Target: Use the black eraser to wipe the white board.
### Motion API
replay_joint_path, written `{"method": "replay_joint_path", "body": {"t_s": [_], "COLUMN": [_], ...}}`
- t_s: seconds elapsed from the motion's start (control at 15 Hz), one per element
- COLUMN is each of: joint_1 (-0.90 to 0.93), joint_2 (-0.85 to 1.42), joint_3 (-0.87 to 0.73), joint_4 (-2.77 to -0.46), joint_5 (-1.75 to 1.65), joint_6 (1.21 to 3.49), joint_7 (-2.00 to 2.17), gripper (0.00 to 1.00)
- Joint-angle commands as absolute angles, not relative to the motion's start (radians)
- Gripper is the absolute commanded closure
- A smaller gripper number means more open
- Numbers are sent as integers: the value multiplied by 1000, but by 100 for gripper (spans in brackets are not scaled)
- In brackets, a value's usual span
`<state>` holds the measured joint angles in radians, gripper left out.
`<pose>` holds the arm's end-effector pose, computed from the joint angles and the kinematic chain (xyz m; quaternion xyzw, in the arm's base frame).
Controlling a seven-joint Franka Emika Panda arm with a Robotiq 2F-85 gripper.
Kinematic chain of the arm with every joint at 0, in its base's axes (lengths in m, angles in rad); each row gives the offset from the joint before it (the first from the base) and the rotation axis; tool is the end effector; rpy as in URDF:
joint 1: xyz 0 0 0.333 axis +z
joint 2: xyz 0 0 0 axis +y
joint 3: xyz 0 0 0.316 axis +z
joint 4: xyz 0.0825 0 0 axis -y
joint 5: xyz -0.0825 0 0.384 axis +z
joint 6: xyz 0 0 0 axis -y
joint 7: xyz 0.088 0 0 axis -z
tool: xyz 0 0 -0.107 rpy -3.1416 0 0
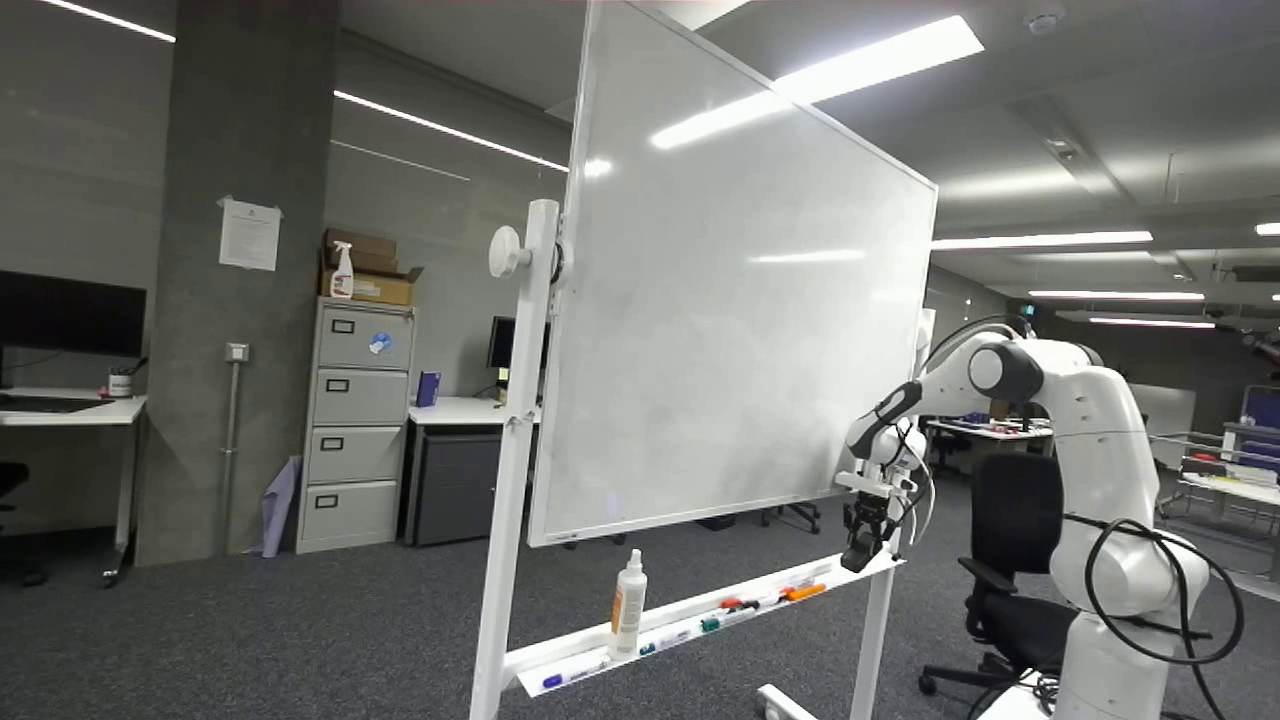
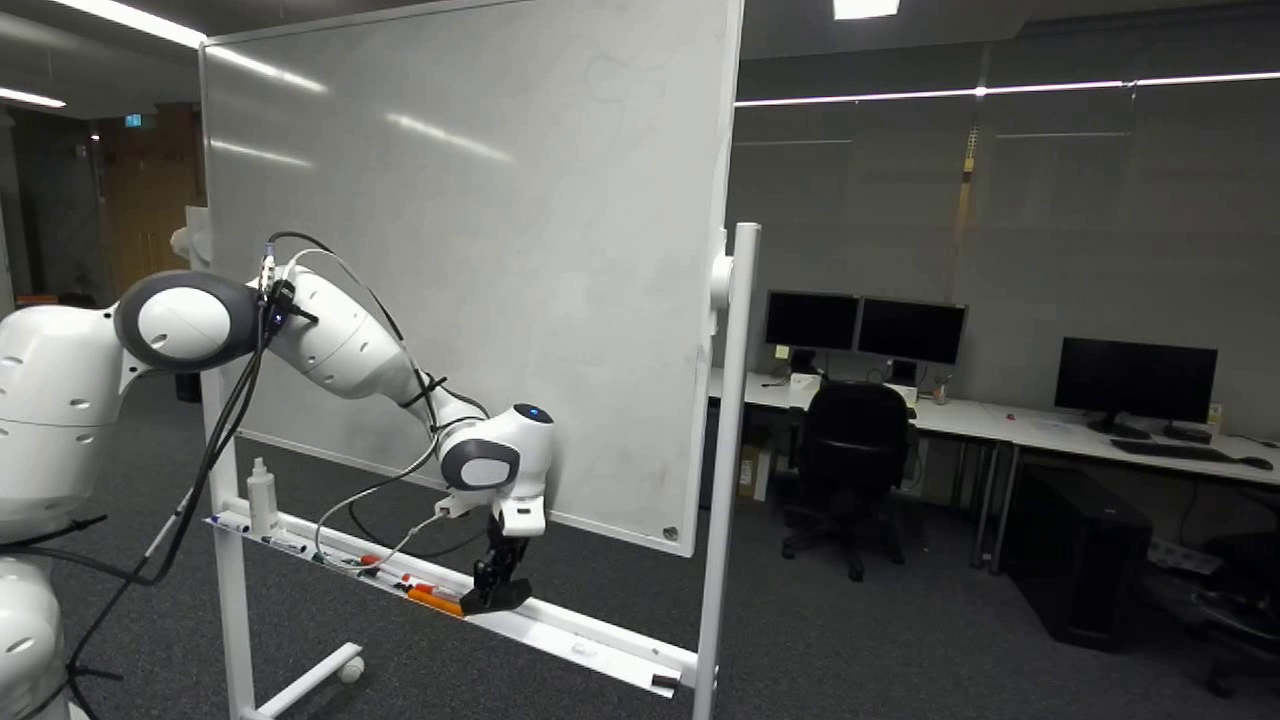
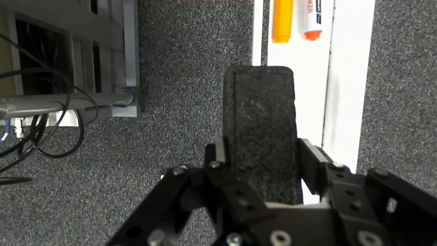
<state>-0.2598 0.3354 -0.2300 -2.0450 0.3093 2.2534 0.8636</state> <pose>0.5184 -0.2640 0.2711 -0.7096 0.6983 0.0684 0.0645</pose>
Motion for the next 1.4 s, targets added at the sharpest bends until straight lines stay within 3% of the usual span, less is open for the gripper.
{"method": "replay_joint_path", "body": {"t_s": [0.0, 0.73, 0.8, 1.07, 1.33], "joint_1": [-260, -282, -279, -272, -254], "joint_2": [362, 422, 424, 417, 374], "joint_3": [-222, -162, -164, -173, -191], "joint_4": [-2052, -2098, -2099, -2102, -2153], "joint_5": [384, 566, 571, 570, 532], "joint_6": [2341, 2577, 2585, 2576, 2592], "joint_7": [822, 532, 516, 493, 480], "gripper": [70, 70, 21, 1, 0]}}
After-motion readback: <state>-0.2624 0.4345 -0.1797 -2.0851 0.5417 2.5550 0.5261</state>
